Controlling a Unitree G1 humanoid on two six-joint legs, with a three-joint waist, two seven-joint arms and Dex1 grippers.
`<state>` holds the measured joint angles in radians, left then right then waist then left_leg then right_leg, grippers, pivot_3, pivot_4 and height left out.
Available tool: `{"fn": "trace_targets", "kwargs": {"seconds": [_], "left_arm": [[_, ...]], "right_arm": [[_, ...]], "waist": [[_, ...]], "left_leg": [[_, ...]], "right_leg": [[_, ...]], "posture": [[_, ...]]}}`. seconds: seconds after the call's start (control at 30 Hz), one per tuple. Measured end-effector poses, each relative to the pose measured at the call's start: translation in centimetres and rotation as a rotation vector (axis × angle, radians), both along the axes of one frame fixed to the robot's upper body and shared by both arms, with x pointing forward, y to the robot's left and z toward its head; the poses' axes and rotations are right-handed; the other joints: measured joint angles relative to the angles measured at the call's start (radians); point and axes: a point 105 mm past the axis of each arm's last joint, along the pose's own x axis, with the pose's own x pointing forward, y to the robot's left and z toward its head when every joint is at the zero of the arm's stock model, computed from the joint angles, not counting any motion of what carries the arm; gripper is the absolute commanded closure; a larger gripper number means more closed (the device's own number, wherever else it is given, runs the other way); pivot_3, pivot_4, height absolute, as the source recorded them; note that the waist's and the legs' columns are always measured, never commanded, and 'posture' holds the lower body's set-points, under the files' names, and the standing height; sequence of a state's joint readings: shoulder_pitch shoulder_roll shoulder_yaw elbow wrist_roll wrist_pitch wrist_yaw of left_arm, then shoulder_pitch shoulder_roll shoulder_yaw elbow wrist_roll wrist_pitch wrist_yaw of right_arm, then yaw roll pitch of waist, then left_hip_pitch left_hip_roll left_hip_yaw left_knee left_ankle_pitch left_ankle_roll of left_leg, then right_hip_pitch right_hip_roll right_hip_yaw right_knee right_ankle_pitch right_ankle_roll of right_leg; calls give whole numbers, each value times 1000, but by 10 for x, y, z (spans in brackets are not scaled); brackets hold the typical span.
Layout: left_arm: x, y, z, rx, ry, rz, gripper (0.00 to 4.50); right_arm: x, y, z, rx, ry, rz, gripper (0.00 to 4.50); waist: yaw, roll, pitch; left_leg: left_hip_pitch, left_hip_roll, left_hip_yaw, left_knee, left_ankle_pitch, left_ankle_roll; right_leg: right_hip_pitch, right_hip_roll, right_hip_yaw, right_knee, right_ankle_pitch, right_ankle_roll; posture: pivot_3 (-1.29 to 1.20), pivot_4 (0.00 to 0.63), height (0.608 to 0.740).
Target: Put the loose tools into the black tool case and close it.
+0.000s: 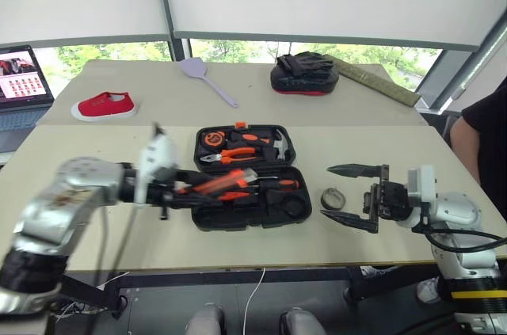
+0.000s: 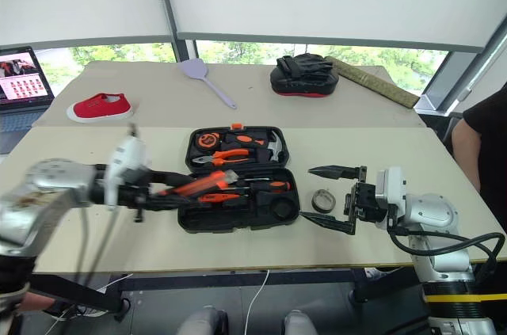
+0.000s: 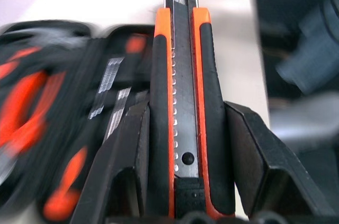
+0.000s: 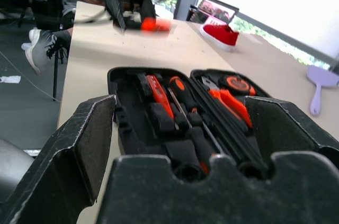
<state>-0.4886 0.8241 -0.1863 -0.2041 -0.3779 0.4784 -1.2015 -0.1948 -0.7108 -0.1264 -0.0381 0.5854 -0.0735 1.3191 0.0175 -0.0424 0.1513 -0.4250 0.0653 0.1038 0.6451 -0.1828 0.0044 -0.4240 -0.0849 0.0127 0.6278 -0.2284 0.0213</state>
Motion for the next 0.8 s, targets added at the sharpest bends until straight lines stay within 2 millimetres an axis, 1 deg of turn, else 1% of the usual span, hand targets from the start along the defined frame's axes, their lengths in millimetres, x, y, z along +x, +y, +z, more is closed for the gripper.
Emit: {"fn": "trace_targets", "kwargs": {"seconds": [0.03, 0.1, 0.23, 0.3, 0.43, 0.8], "left_arm": [[5, -4, -8, 29, 2, 6, 2881], [11, -14, -15, 66, -8, 7, 2881], [11, -15, -30, 150, 11, 17, 2881], [11, -14, -33, 166, 15, 20, 2881], [11, -13, -39, 216, 8, 25, 2881], [13, -18, -42, 223, -46, 18, 2881]], "right_arm": [[-2, -2, -2, -10, 18, -4, 0], [-7, -3, -4, -14, 28, 1, 0], [-11, -4, -3, -31, 22, 2, 0], [-13, -6, -1, -33, 11, -7, 0], [-16, -6, -3, -37, 13, -3, 0], [-18, -3, -2, -42, 5, 19, 0]], "waist": [[-6, 0, 0], [-10, 0, 0], [-15, 0, 0], [-12, 0, 0], [-7, 0, 0], [-2, 0, 0]], "left_leg": [[0, 1, -1, 0, 0, 0], [0, 3, -3, 0, -1, 1], [1, 4, -4, 0, -1, 1], [1, 4, -5, 0, -1, 1], [0, 4, -5, 1, -1, 1], [0, 4, -6, 3, -1, 1]], "right_leg": [[0, 2, 0, 0, 1, 2], [0, 5, 1, 0, 1, 2], [-1, 8, 1, 2, 0, 2], [0, 7, 1, 2, -2, 5], [1, 7, 2, 2, -2, 5], [2, 7, 2, 2, -2, 5]], "posture": [[0, 150, 740], [0, 150, 740], [0, 150, 740], [0, 150, 740], [0, 150, 740], [0, 150, 740]]}}
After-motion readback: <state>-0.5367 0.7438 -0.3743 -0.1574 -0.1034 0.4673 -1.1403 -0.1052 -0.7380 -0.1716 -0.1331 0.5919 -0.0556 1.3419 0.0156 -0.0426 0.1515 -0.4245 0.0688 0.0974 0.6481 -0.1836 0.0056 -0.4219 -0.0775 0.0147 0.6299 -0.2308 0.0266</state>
